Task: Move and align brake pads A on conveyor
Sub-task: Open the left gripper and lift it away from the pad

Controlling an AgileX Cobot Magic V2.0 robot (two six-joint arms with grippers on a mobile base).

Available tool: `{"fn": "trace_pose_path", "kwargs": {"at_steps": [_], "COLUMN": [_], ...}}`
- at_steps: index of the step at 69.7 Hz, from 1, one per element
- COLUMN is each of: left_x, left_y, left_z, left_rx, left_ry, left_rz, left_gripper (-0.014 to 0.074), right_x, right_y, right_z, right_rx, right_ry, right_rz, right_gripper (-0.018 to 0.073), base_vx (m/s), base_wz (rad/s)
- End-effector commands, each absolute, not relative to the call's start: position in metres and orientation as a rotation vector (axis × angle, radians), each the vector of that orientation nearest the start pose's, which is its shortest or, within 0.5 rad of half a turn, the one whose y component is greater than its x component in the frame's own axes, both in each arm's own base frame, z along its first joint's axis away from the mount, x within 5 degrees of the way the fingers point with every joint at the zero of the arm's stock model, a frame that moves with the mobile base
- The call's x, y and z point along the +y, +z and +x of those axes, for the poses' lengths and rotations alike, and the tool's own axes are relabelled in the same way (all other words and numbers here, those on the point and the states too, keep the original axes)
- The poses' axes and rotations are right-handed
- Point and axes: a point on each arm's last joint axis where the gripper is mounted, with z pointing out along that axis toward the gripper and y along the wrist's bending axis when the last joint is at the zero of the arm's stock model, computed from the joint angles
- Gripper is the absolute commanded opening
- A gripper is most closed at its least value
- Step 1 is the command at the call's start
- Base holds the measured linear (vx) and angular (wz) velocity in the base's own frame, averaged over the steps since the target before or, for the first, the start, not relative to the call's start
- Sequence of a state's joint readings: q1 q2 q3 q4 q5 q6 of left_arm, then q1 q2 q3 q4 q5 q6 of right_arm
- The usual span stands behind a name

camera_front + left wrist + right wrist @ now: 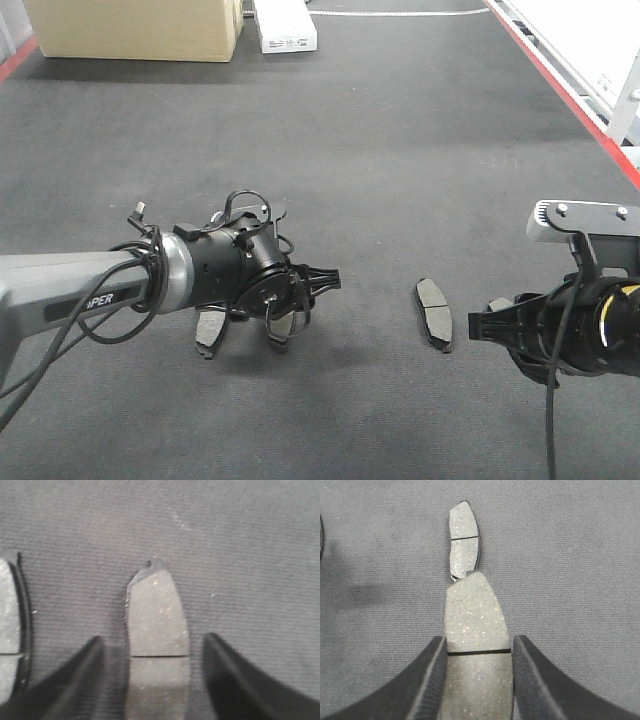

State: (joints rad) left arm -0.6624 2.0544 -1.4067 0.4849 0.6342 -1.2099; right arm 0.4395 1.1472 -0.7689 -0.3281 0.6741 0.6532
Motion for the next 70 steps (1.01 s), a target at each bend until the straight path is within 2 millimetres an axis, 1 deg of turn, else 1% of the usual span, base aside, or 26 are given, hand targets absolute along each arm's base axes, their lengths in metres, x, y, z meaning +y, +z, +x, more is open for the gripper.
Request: {"fn": "trace_pose_path", "kwargs": {"at_steps": [1, 7, 14, 21, 27, 33, 38, 52, 53, 63, 70], "left_x": [-0.241, -0.24, -0.239, -0.241, -0.243, -0.244, -0.245, -0.249, -0.249, -0.242, -0.228], "left_y": [0.194, 0.201, 0.22, 0.241, 0.258, 0.272, 0.281, 0.315, 0.317, 0.346, 0.366], "left_z": [0.354, 0.354, 0.35, 0.341, 0.329, 0.319, 0.312, 0.292, 0.291, 0.271, 0.254], "left_rx": [2.549, 2.533, 2.495, 2.458, 2.426, 2.391, 2.366, 2.267, 2.261, 2.178, 2.117], "left_ry": [-0.178, -0.175, -0.178, -0.147, -0.093, -0.032, -0.013, -0.078, -0.083, -0.122, -0.171], "left_rz": [-0.297, -0.274, -0.193, -0.044, 0.053, 0.103, 0.111, 0.142, 0.149, 0.214, 0.252], "left_gripper": [0.0528, 0.0531, 0.0517, 0.0482, 0.0432, 0.0358, 0.0278, 0.0, -0.0009, -0.0008, -0.0008], "right_x": [0.078, 0.078, 0.078, 0.078, 0.078, 0.078, 0.078, 0.078, 0.078, 0.078, 0.078], "right_y": [0.291, 0.291, 0.291, 0.291, 0.291, 0.291, 0.291, 0.291, 0.291, 0.291, 0.291], "right_z": [0.209, 0.209, 0.209, 0.209, 0.209, 0.209, 0.209, 0.209, 0.209, 0.209, 0.209], "right_rx": [2.381, 2.381, 2.381, 2.381, 2.381, 2.381, 2.381, 2.381, 2.381, 2.381, 2.381], "right_ry": [0.135, 0.135, 0.135, 0.135, 0.135, 0.135, 0.135, 0.135, 0.135, 0.135, 0.135], "right_rz": [-0.003, -0.003, -0.003, -0.003, -0.003, -0.003, -0.003, -0.003, -0.003, -0.003, -0.003], "right_gripper": [0.0155, 0.0155, 0.0155, 0.0155, 0.0155, 0.0155, 0.0155, 0.0155, 0.0155, 0.0155, 0.0155], "base_vx": [0.0, 0.0, 0.0, 0.0, 0.0, 0.0, 0.0, 0.0, 0.0, 0.0, 0.0], "base_wz": [0.0, 0.0, 0.0, 0.0, 0.0, 0.0, 0.0, 0.0, 0.0, 0.0, 0.0]}}
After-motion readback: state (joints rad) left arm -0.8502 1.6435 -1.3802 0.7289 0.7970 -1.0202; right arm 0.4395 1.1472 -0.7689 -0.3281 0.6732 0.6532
